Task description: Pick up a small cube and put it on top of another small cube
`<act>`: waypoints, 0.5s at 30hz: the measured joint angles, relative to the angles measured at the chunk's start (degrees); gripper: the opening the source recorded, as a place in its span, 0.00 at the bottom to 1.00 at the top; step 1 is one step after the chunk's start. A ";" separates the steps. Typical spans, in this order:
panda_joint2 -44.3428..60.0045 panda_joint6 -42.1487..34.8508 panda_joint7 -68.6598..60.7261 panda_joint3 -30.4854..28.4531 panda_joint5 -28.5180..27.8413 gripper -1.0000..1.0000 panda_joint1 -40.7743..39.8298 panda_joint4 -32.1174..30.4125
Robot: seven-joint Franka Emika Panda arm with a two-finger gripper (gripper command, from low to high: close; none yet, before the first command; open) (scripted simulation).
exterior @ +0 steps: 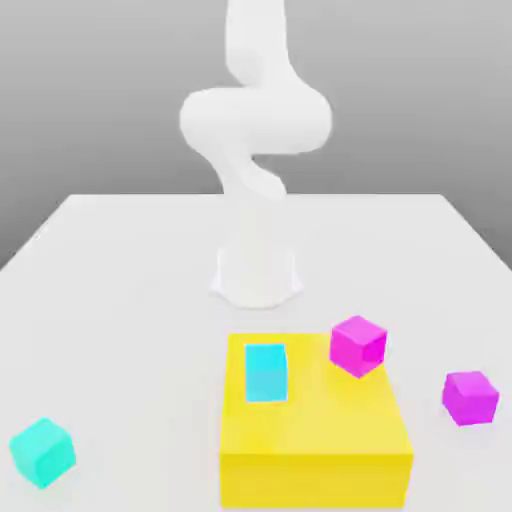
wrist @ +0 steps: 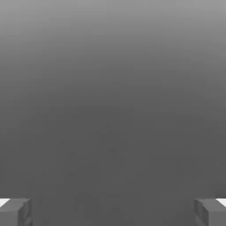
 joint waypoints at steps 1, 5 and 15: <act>2.25 0.73 -0.26 -0.90 0.46 0.50 -0.13 -0.15; 10.70 3.46 -1.26 -4.32 2.20 0.50 -0.61 -0.73; 31.50 10.20 -4.51 -11.61 7.69 0.50 -3.11 -2.17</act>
